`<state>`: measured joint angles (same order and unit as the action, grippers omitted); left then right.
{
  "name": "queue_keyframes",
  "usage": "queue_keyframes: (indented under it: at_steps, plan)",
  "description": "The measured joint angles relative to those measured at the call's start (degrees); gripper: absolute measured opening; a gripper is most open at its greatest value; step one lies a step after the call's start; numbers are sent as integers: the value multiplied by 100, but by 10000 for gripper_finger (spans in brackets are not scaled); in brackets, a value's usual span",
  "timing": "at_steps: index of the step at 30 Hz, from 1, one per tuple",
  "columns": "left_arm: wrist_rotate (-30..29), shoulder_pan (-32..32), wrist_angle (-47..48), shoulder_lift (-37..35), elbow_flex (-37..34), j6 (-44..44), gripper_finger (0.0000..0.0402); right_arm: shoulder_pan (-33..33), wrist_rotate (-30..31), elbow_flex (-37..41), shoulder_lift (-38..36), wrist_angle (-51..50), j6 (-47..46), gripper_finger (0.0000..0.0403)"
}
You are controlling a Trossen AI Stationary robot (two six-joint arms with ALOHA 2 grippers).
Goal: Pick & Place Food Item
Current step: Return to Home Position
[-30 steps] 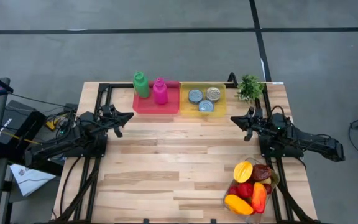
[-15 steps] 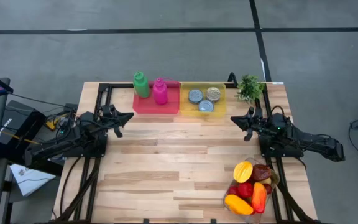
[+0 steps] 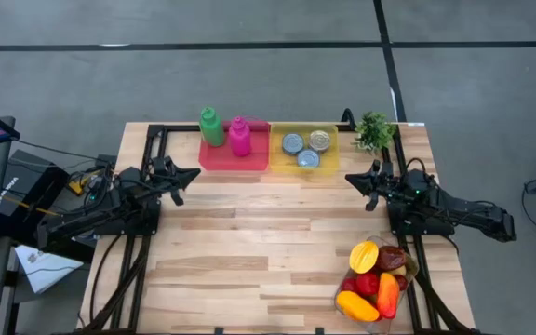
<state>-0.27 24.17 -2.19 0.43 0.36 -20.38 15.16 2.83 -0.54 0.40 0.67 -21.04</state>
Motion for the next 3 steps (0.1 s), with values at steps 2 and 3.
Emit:
queue_keyframes:
  at_steps: [2, 3]
  plan:
    - [-2, 0, 2, 0, 0, 0, 0, 0, 0, 0, 0, 0, 0, 13]
    - [-2, 2, -1, 0, 0, 0, 0, -1, 0, 0, 0, 0, 0, 13]
